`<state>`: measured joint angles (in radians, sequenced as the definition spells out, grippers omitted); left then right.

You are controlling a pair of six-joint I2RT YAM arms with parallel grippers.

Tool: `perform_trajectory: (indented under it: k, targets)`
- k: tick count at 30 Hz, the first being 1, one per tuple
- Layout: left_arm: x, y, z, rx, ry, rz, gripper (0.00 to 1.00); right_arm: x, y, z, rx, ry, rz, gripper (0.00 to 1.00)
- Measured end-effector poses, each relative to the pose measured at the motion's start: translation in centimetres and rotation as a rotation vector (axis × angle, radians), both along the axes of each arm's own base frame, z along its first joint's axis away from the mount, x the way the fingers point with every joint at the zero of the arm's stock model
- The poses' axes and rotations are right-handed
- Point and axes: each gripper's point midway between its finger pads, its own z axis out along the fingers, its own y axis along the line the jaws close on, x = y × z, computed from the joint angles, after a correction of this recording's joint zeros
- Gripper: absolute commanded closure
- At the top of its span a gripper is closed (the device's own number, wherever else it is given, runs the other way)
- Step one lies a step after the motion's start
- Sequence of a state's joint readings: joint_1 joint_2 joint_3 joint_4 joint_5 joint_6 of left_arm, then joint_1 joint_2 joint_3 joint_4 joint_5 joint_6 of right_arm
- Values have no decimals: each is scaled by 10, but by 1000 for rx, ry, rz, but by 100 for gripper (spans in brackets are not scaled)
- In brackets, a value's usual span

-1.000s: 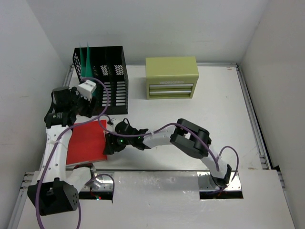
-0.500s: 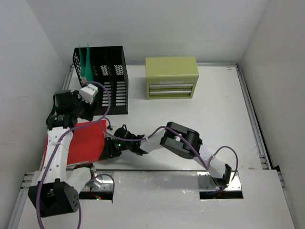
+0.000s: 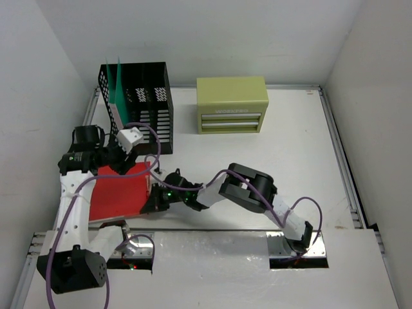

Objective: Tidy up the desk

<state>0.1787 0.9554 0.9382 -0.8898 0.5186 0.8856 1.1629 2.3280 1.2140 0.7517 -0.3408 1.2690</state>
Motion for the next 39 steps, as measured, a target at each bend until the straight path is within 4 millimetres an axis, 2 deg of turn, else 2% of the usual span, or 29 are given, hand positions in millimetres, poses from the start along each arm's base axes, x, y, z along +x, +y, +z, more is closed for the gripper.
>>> perform_trajectory:
  k: [3,5,8,11,15,18,21,23,26,29,33,36,39]
  targets:
    - [-11,-9,20,32,-30,-141,48,2,-19,21,34,22,-34,100]
    - [-21,-17,31,61,-63,-254,46,8,-26,50,107,30,-76,100]
    - [-39,-26,35,74,-80,-363,46,20,-33,95,227,50,-142,100]
    - [-48,-30,35,92,-93,-436,43,30,-39,123,295,65,-193,100]
    - [-43,-26,38,129,-119,-440,43,38,-47,147,336,61,-249,100]
    - [-28,-14,43,188,-165,-386,43,44,-55,166,352,37,-291,100]
    - [-19,-5,44,231,-191,-342,40,53,-65,184,376,15,-331,100]
    - [-16,-2,45,253,-201,-336,29,64,-74,192,389,5,-369,100]
    - [-14,2,45,301,-225,-356,21,84,-89,197,390,-10,-439,100]
    - [-15,7,40,359,-233,-389,18,100,-96,194,374,-17,-489,100]
    - [-10,15,36,418,-240,-401,14,109,-100,184,336,-9,-528,100]
    - [-3,15,48,436,-276,-411,3,111,-101,182,330,-2,-540,100]
    - [-2,11,72,466,-332,-473,0,115,-102,180,328,5,-561,100]
